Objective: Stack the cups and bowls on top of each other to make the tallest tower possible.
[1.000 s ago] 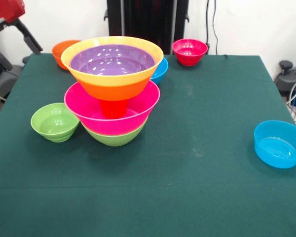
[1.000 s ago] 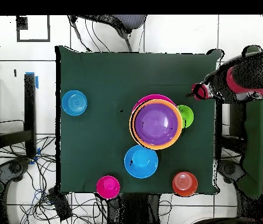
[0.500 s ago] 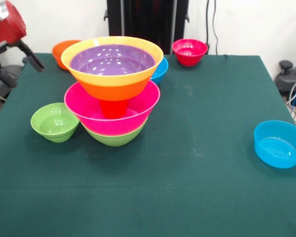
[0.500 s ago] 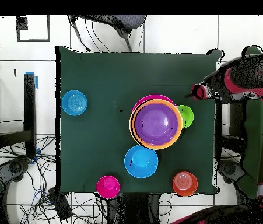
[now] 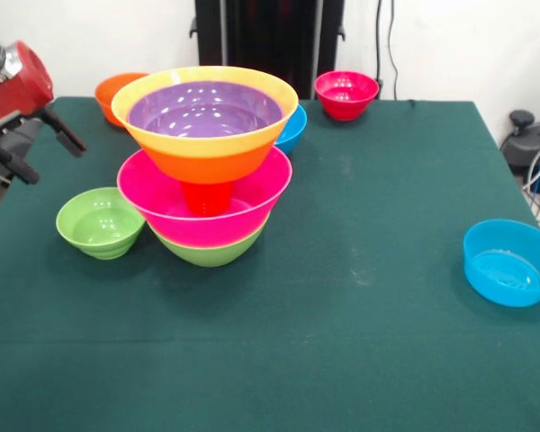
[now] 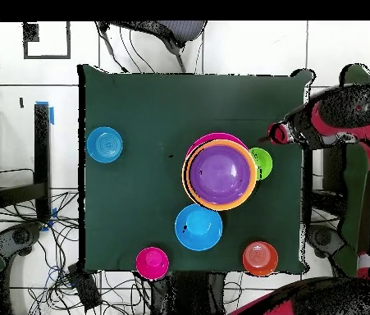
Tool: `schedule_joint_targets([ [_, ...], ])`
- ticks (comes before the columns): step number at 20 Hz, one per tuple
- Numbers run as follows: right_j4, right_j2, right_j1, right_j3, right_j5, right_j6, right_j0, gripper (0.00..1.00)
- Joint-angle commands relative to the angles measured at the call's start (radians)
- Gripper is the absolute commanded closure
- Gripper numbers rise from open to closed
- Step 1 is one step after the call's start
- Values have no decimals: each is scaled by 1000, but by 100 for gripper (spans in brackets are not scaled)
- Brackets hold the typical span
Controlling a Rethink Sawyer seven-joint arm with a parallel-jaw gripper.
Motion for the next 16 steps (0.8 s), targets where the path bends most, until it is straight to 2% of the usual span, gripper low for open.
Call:
schedule_joint_targets([
  [1, -74, 28, 48, -47, 52, -169, 14, 0],
  [16, -105, 39, 130, -84, -12, -236, -12, 0],
])
